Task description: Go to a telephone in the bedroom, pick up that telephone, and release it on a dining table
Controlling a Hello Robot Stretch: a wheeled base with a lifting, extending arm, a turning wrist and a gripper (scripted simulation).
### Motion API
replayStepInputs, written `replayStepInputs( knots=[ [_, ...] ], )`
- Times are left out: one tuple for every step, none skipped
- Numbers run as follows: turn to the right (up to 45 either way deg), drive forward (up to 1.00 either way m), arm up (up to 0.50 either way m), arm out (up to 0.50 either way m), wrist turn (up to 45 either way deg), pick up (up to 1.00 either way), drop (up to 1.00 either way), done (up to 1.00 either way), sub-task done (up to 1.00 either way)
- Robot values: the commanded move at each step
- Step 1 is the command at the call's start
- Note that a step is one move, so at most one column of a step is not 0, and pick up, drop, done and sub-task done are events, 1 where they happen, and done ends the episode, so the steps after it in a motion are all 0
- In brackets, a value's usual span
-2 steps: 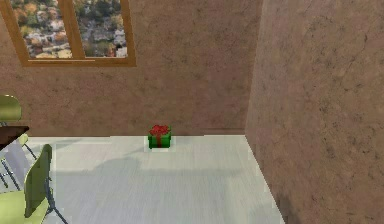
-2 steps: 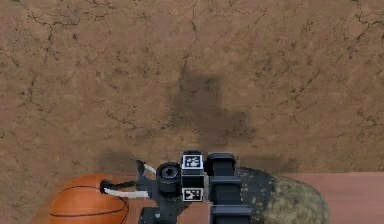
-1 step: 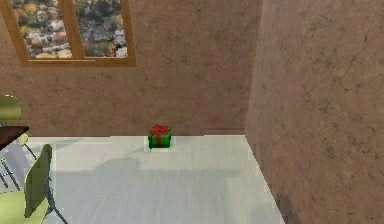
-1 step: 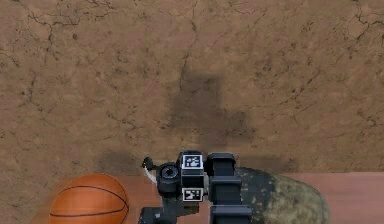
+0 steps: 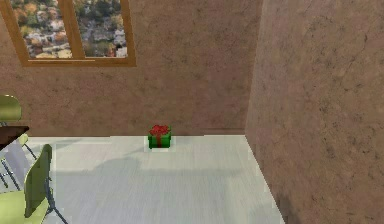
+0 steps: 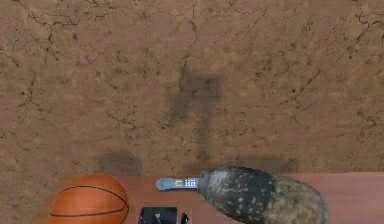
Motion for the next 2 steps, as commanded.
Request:
replayStepInputs(
  knots=[
    [0.0,0.00,0.00,0.00,0.0,1.00,0.00,0.00,0.00],
    [0.0,0.00,0.10,0.00,0.0,0.00,0.00,0.00,0.00]
  ],
)
